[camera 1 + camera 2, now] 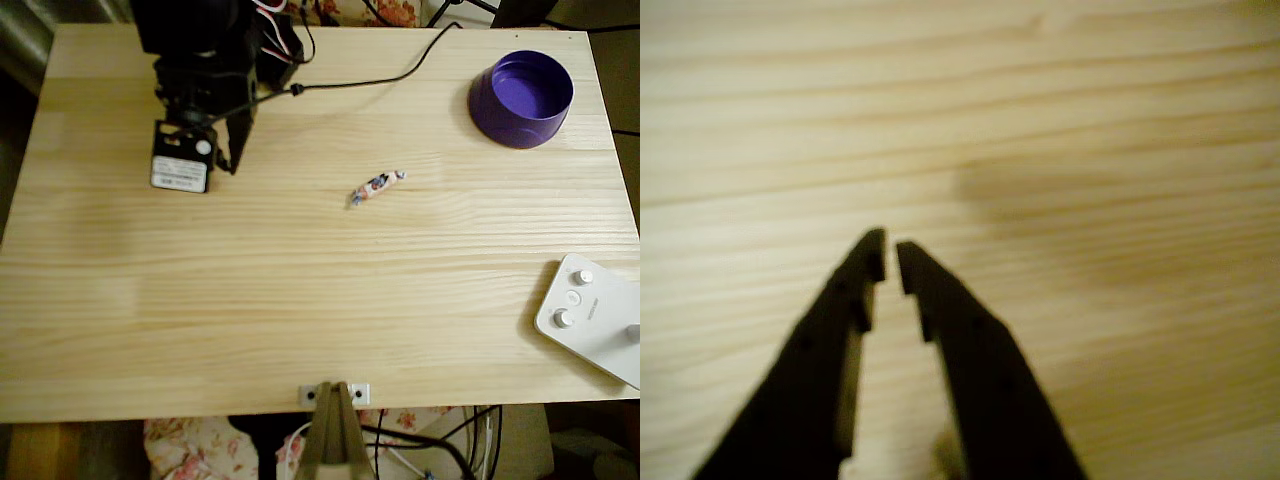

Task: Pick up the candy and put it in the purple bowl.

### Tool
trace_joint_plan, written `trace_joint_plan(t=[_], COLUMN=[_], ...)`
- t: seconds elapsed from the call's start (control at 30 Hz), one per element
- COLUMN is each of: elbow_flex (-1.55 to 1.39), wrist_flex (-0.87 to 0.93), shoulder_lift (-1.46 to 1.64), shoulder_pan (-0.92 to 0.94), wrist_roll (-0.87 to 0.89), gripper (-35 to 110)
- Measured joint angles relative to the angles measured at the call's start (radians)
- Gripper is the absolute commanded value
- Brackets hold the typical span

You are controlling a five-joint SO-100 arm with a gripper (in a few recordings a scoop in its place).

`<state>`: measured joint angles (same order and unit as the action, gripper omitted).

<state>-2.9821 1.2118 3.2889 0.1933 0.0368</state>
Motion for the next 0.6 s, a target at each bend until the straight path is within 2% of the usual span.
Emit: trace_joint_plan(t=[0.6], elbow_flex=[0.000], wrist_flex=[0.000], shoulder_lift=[0.000], shoulder_pan=[-0.037], wrist_roll=[-0.034], gripper=[0])
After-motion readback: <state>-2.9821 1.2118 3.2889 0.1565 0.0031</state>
